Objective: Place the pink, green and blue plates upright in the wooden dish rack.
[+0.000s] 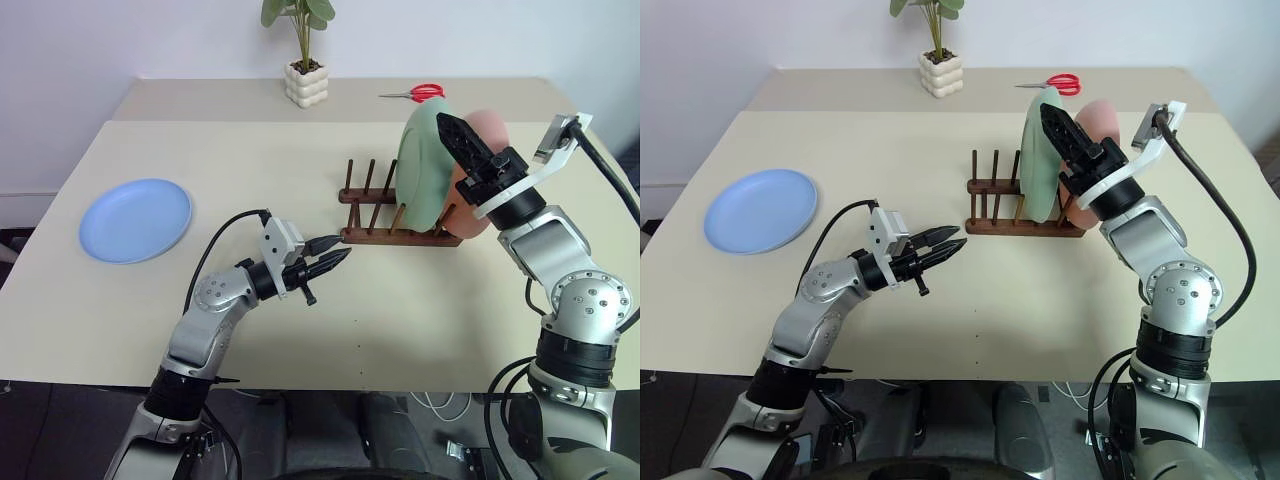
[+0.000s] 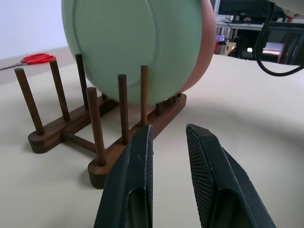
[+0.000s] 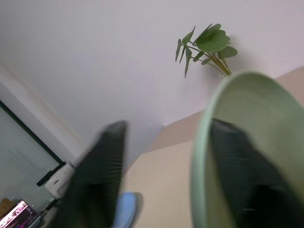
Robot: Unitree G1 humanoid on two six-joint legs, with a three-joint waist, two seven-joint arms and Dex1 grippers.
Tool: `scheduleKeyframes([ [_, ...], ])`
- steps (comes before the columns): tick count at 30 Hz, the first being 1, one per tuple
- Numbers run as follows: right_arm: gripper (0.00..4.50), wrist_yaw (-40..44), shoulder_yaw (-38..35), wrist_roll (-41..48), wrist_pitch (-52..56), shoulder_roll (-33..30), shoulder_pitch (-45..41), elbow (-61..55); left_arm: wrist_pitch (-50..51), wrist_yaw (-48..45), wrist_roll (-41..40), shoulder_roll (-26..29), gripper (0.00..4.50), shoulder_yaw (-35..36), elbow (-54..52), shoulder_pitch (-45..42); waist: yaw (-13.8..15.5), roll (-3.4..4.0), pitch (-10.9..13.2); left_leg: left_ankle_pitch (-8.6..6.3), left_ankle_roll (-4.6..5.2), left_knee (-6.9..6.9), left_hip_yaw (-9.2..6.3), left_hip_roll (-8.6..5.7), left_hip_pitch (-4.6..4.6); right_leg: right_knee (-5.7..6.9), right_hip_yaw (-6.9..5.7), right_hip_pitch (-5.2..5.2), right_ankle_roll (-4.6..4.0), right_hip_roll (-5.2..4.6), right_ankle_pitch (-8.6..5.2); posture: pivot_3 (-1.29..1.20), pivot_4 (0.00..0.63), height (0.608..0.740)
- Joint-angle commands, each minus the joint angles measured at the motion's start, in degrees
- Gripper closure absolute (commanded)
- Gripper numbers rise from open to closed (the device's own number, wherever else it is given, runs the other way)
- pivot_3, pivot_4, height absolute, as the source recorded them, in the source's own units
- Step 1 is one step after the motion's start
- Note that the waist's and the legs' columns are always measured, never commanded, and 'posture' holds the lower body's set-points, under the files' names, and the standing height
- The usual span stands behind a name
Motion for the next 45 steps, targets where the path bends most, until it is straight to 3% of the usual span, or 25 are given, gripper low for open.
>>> scheduleKeyframes([
  [1, 0.06, 0.61, -1.25, -0.26, -0.74, -0.39, -0.57, -1.62, -1.15, 0.15, -0.49, 0.12, 3.4, 0.67, -1.35, -0.59, -0.01, 0.0, 0.0, 0.0, 0.0, 0.0, 0.0, 0.0, 0.0, 0.0, 0.0, 0.0, 0.0, 0.0, 0.0, 0.0, 0.15, 0.73],
  [7, 0.06, 4.01, 0.43, -5.62, -1.27, -2.17, -1.31, -2.65, -1.14, 0.14, -0.42, 0.02, 3.4, 0.45, -1.25, -0.61, 0.0, 0.0, 0.0, 0.0, 0.0, 0.0, 0.0, 0.0, 0.0, -0.01, 0.0, 0.0, -0.01, 0.0, -0.01, 0.0, 0.15, 0.73],
  [22, 0.06, 23.95, 5.58, -25.38, -10.61, -11.79, -8.61, -7.68, 0.41, 1.64, -2.33, 0.52, 3.4, 3.46, -1.9, -0.55, -0.01, 0.01, 0.01, 0.0, 0.0, -0.01, 0.01, 0.0, -0.01, -0.05, 0.0, -0.02, -0.01, 0.0, -0.01, 0.0, 0.15, 0.73],
  [25, 0.0, 32.43, 12.44, -30.78, -11.64, -14.81, -9.34, -9.3, 3.57, 9.67, -3.74, 1.18, 2.58, 12.0, -1.14, -1.54, -0.14, 0.0, 0.01, 0.0, 0.0, -0.03, 0.03, 0.01, -0.01, -0.04, 0.0, -0.06, -0.01, 0.0, -0.01, 0.0, 0.15, 0.73],
  [30, 0.0, 38.43, 20.36, -40.02, -16.11, -14.51, -8.14, -7.31, 7.39, 19.98, -2.92, 5.13, 0.05, 22.92, -1.33, -1.65, -0.87, -0.07, 0.05, 0.0, 0.0, -0.09, -0.03, 0.1, -0.01, -0.02, -0.04, -0.08, 0.05, 0.1, 0.02, 0.0, 0.15, 0.73],
  [39, 0.0, 44.05, 24.43, -44.77, -18.93, -10.72, -7.73, -4.77, 24.5, 45.24, 2.35, 11.77, 0.05, 41.64, 3.73, -3.62, -1.31, -0.43, 0.22, 0.0, 0.0, -0.07, -0.1, 0.04, -0.05, -0.01, -0.12, -0.1, 0.22, 0.02, 0.11, 0.0, 0.15, 0.73],
  [45, 0.0, 45.77, 25.58, -46.95, -20.02, -8.36, -7.28, -3.89, 31.87, 49.62, 0.82, 12.7, 0.05, 47.7, 7.58, -5.13, -1.1, -0.56, 0.21, 0.0, -0.02, -0.05, -0.14, 0.03, -0.06, -0.01, -0.18, -0.07, 0.23, -0.01, 0.12, 0.0, 0.15, 0.73],
])
